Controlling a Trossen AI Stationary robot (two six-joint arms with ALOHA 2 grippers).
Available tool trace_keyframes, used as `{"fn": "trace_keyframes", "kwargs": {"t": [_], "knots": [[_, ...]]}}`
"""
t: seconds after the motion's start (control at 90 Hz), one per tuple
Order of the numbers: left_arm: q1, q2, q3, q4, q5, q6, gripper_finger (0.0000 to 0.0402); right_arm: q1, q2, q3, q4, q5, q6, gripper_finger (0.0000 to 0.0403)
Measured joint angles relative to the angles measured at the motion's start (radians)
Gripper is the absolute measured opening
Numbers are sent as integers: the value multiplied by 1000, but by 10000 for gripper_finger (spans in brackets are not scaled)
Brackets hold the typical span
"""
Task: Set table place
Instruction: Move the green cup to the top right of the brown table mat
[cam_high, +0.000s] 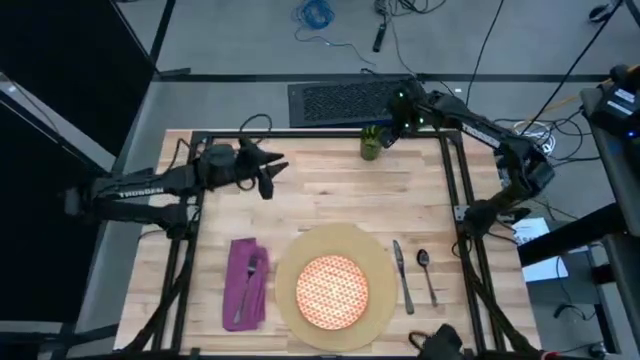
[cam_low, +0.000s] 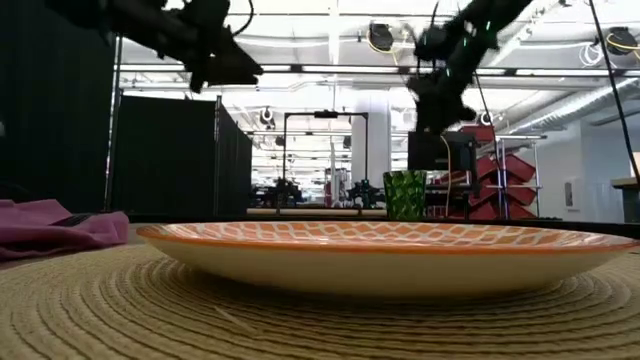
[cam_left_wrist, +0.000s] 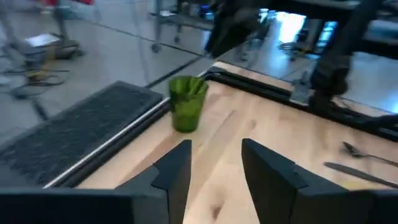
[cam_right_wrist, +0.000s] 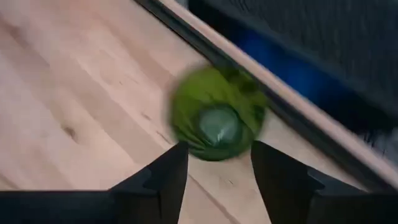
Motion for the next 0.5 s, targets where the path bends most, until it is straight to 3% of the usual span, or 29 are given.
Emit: {"fn": "trace_keyframes", "kwargs": {"t": [0.089, 0.5], "knots": [[66, 3, 0, -2, 60, 30, 127, -23, 57, 0, 28, -59, 12, 161], [280, 10, 1, -14, 337, 130, 127, -9, 193, 0, 135, -54, 81, 160]]}}
